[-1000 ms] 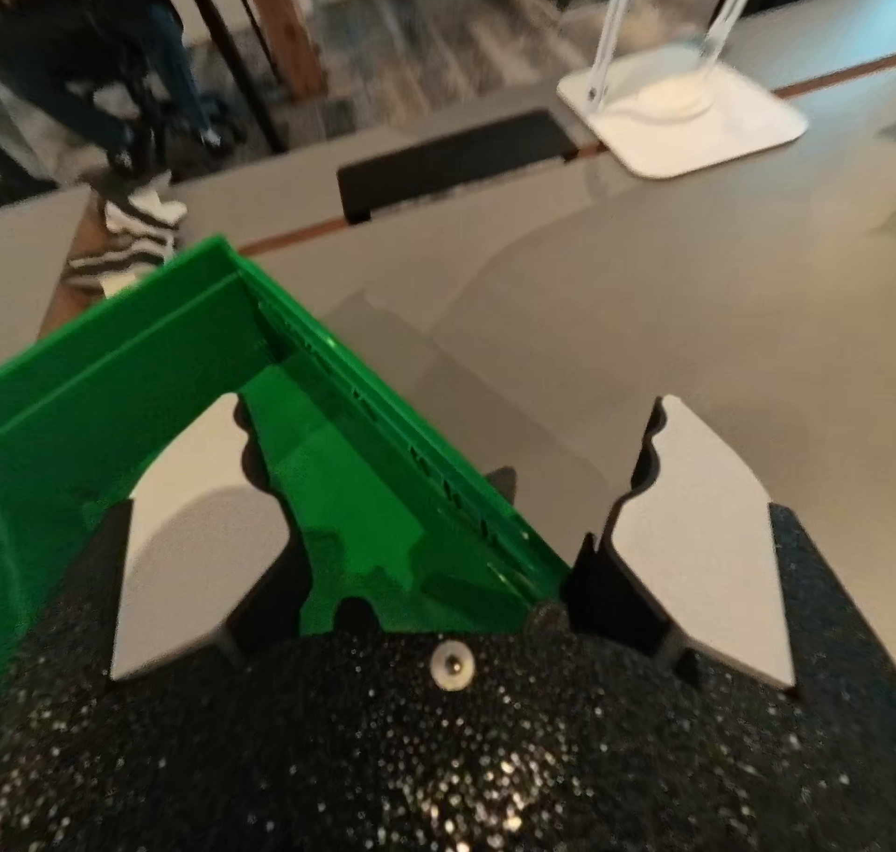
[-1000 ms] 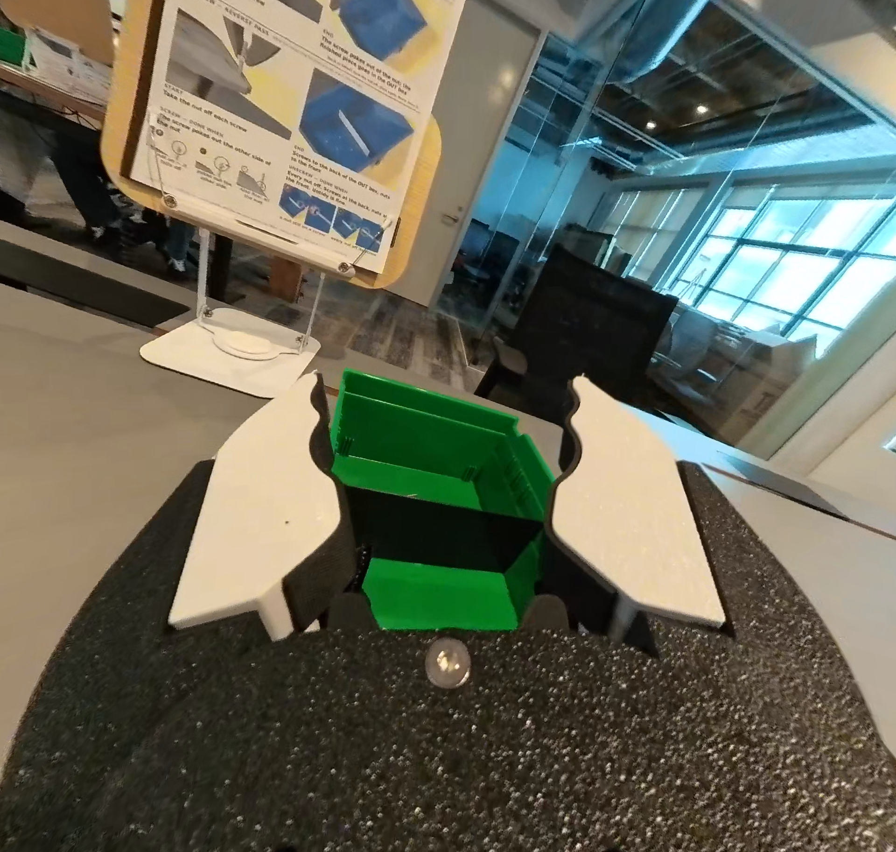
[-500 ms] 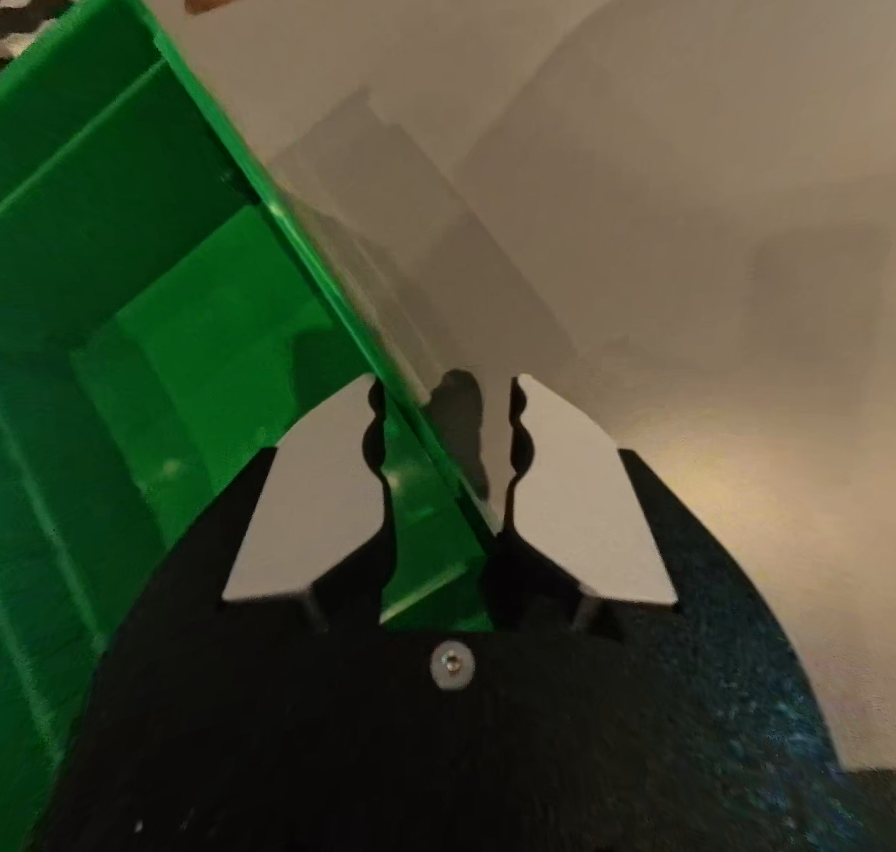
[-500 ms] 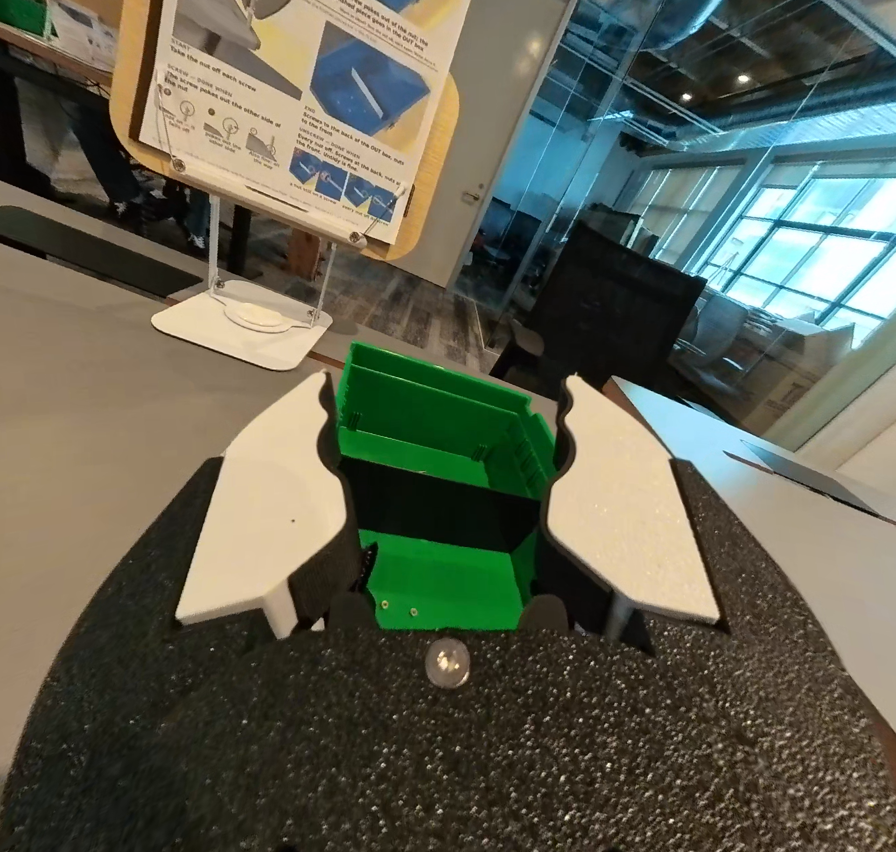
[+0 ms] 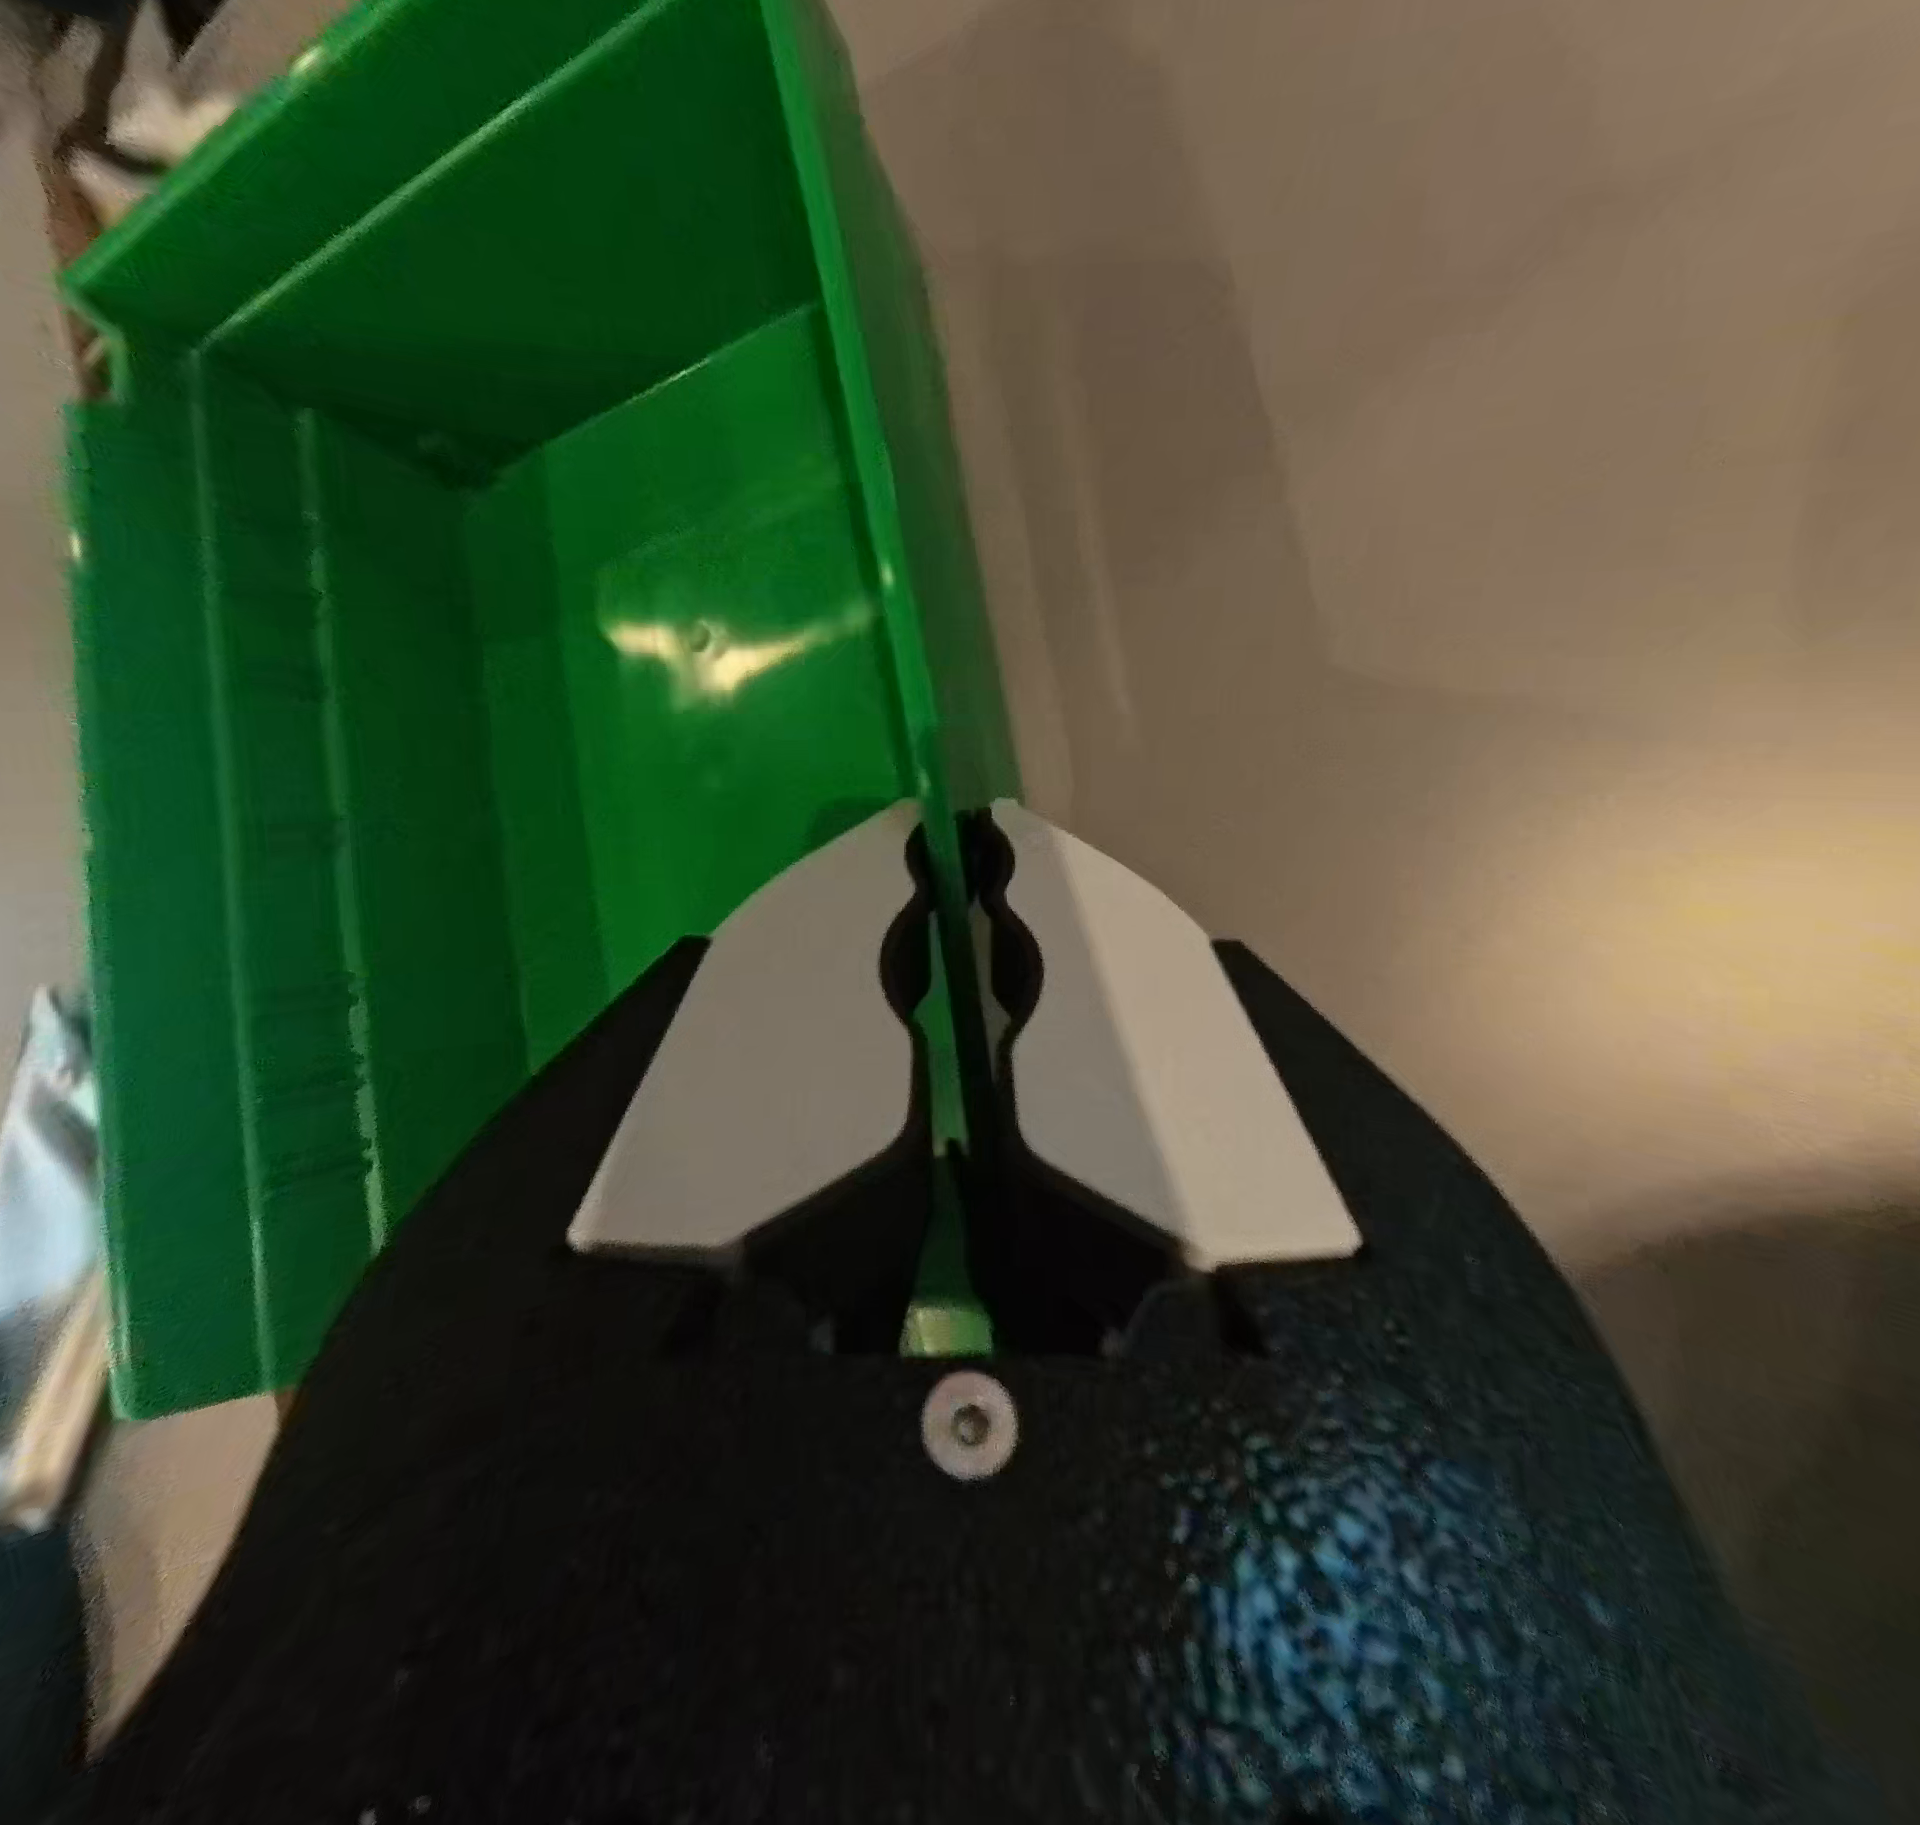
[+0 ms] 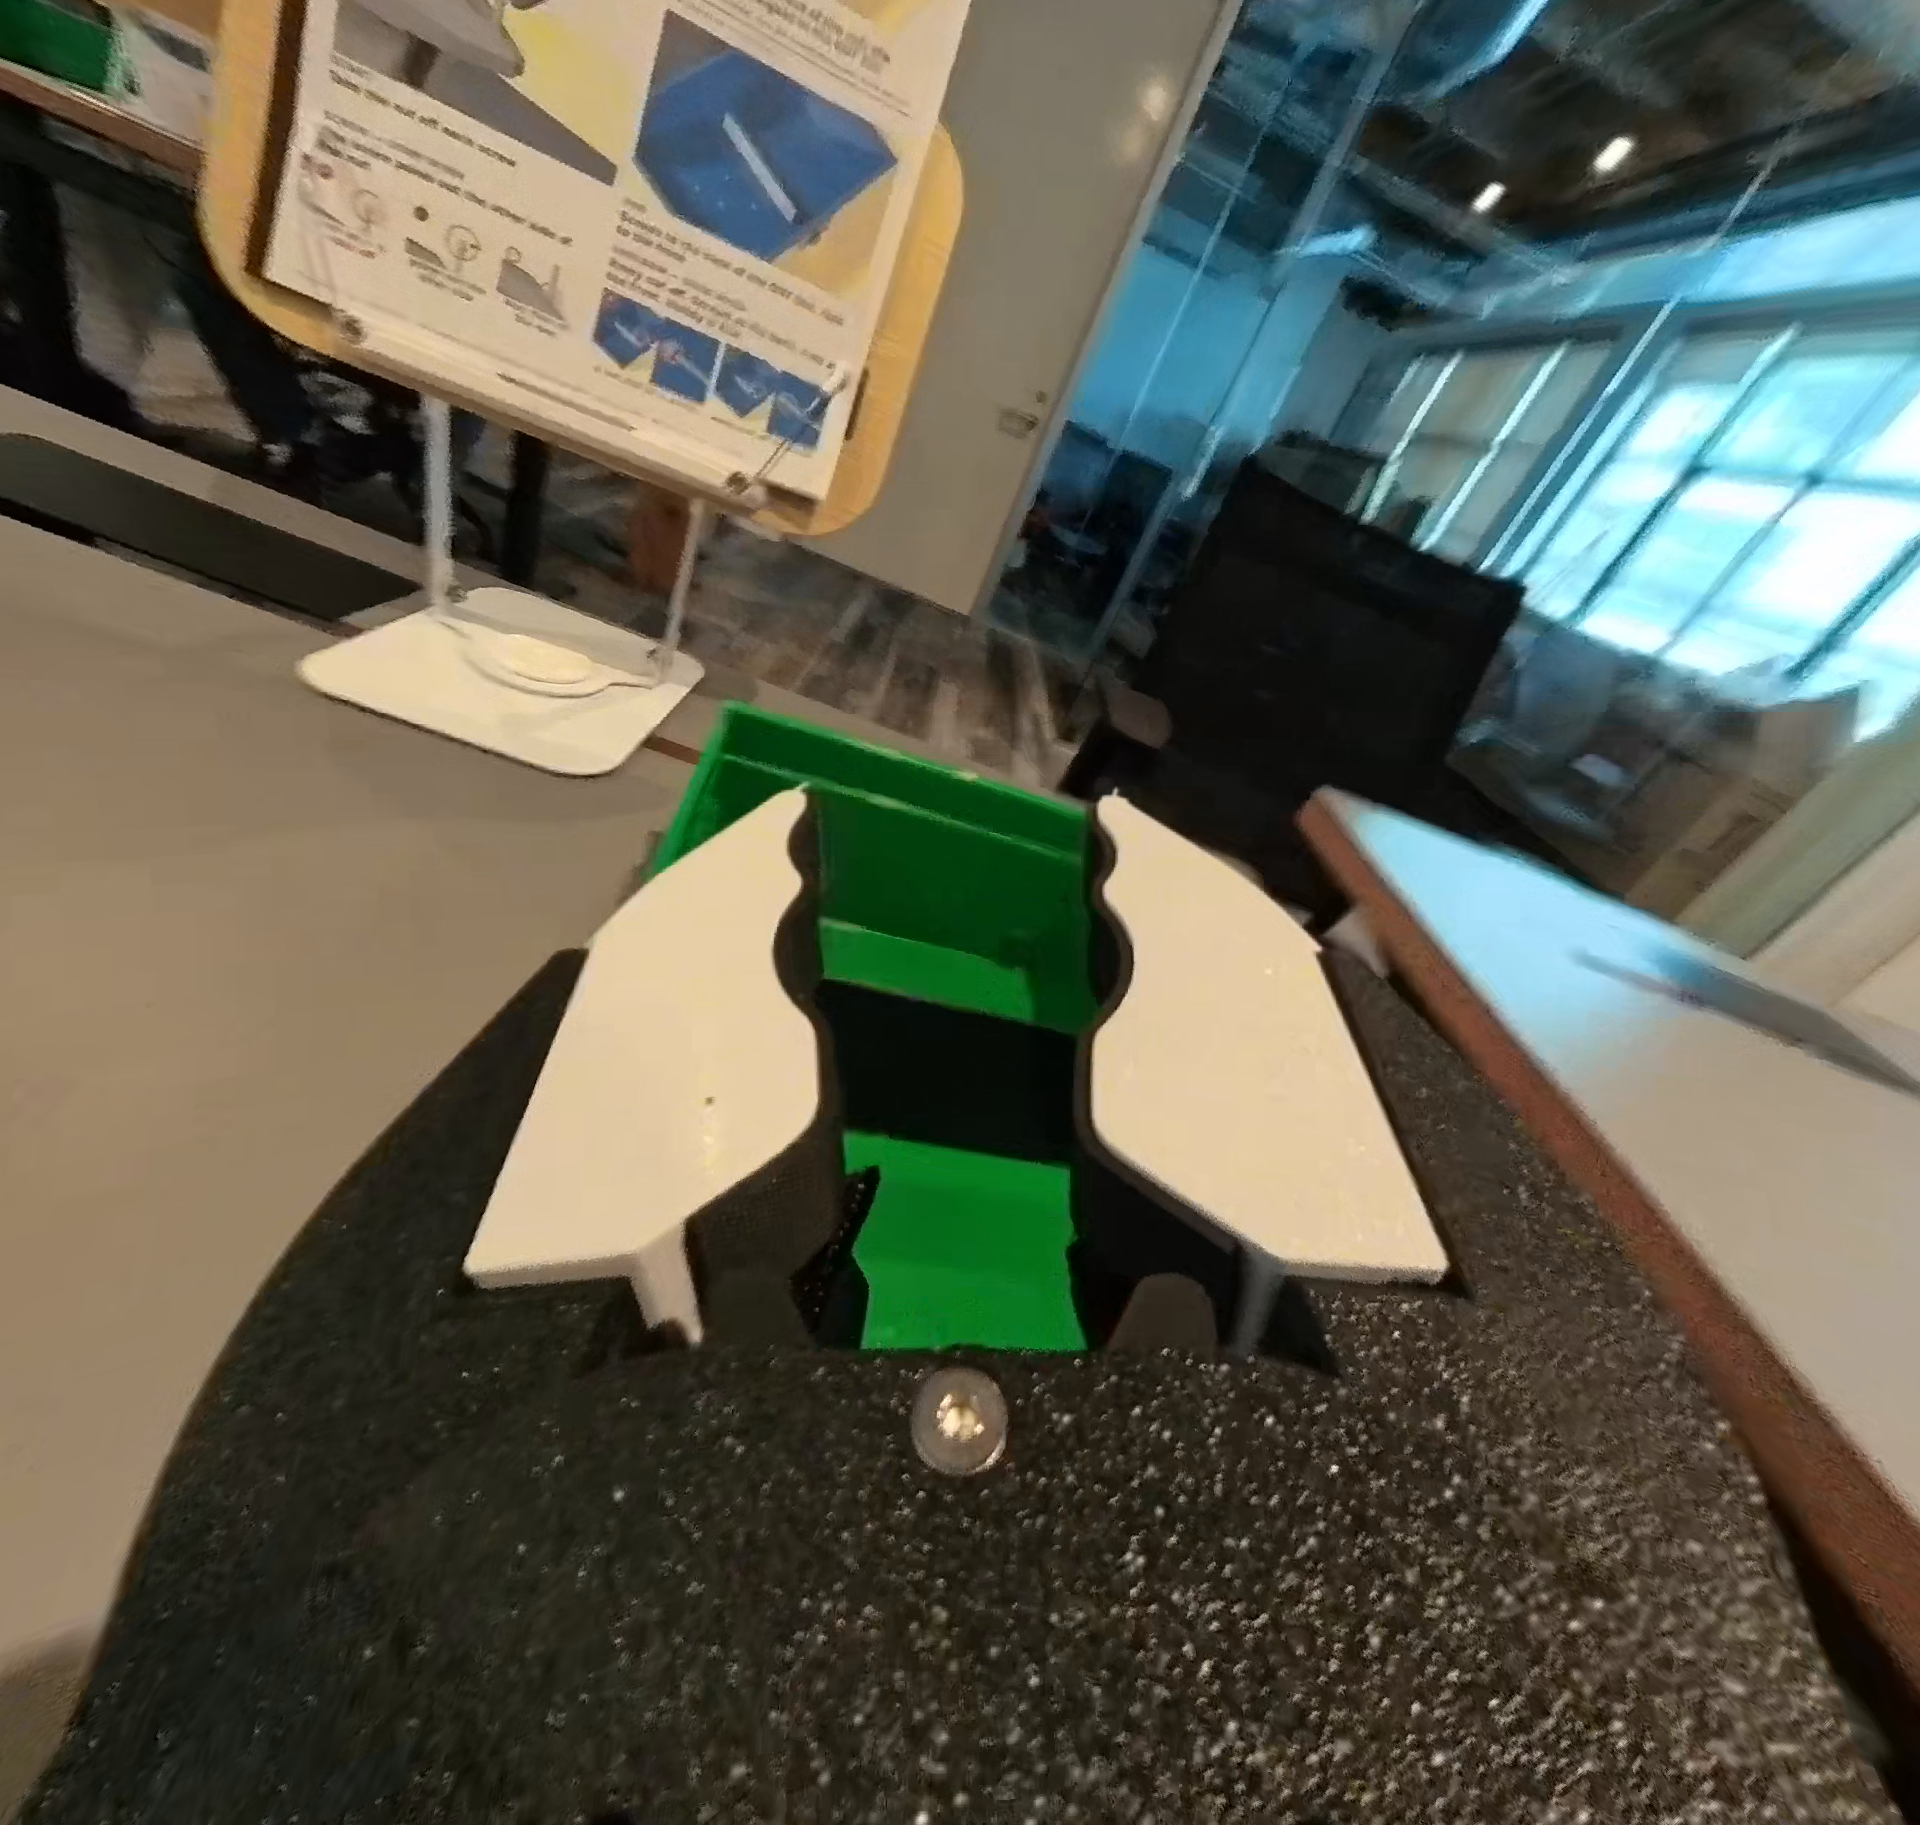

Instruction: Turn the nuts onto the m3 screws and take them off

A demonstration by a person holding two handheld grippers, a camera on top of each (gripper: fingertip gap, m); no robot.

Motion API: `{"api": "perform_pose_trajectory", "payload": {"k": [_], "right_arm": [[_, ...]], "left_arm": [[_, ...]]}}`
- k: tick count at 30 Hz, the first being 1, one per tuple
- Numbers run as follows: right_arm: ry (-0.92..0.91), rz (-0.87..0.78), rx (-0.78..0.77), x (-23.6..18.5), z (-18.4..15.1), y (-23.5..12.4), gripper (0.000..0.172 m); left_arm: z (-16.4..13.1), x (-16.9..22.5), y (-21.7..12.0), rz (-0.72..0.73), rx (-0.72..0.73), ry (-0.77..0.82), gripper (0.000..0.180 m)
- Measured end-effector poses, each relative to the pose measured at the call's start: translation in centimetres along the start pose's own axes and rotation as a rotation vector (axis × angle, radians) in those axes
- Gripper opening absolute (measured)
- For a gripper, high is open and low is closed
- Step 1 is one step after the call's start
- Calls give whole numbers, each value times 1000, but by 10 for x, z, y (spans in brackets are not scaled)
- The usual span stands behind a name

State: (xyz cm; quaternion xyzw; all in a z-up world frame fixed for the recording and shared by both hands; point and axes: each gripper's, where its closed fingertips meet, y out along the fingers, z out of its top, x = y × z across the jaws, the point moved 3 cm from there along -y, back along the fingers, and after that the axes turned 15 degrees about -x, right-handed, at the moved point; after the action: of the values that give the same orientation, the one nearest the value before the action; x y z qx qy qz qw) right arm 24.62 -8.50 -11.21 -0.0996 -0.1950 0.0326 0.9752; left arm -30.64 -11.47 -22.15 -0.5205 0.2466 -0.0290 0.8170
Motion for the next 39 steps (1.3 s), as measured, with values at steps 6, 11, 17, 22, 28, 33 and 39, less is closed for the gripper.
{"api": "perform_pose_trajectory", "payload": {"k": [6,11,17,22,28,33,39], "right_arm": [[78,419,-336,-45,-23,7,53],[-162,363,-411,-58,-28,12,45],[-307,359,-521,-75,-39,24,51],[-383,181,-687,-64,-50,38,52],[-599,183,-767,-73,-60,26,8],[-642,249,-739,-68,-70,-10,7],[-670,457,-662,-69,-87,-94,6]], "left_arm": [[38,59,-28,-127,209,218,6],[77,105,-40,-220,332,453,8],[114,131,-31,-278,354,715,9],[129,135,-18,-287,347,877,8],[141,135,-11,-281,481,823,47],[139,115,-44,-149,658,672,77],[102,99,-90,-97,848,544,64]]}}
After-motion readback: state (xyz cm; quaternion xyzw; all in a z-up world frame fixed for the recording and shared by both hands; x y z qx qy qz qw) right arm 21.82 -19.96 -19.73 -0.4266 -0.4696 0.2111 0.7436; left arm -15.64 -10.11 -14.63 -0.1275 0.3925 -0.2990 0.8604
